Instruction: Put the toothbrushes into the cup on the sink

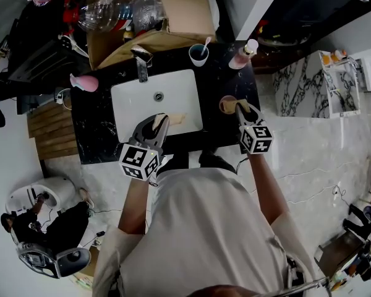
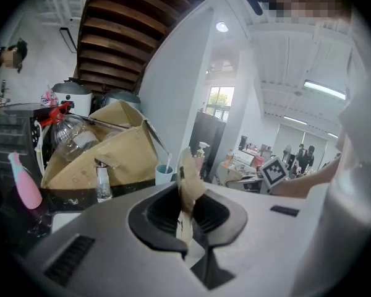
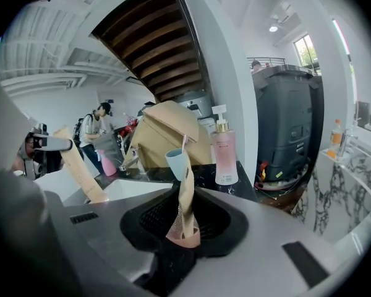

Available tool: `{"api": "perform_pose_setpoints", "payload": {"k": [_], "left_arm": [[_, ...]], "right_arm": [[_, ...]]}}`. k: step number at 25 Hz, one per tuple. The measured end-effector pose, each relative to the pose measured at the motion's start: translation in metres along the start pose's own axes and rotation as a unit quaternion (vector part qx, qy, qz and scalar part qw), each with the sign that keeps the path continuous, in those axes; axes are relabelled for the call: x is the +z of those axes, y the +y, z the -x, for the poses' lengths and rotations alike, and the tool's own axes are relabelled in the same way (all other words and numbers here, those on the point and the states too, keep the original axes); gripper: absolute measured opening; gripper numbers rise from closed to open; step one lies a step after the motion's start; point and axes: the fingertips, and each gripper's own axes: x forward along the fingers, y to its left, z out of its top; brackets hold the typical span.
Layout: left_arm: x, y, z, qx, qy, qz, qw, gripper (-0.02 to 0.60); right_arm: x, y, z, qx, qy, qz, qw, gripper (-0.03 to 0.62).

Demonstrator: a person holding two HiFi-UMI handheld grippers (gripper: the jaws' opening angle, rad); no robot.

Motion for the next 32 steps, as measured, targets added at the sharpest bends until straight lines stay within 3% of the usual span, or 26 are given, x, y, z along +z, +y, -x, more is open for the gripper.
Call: {"api": "perform_pose_setpoints", "payload": {"k": [7, 25, 32], "left_arm": [[0.001, -0.005, 0.003, -0.004, -0.006, -0.006, 1.0, 0.035], [0.013, -0.041, -0.008, -0.052, -0.011, -0.033, 0.998, 0.035], [0.021, -0.056, -0.019, -0.073, -0.016, -0.046, 0.9961, 0.037]], "right_arm": [[-0.003, -0.001, 0.007, -0.009, -0.001, -0.001, 1.0, 0.159], [0.011, -0.01, 0.066, -0.042, -0.043, -0.01, 0.998, 0.164], [0.011, -0.008, 0.086, -0.035, -0.05, -0.014, 0.998, 0.162]]}}
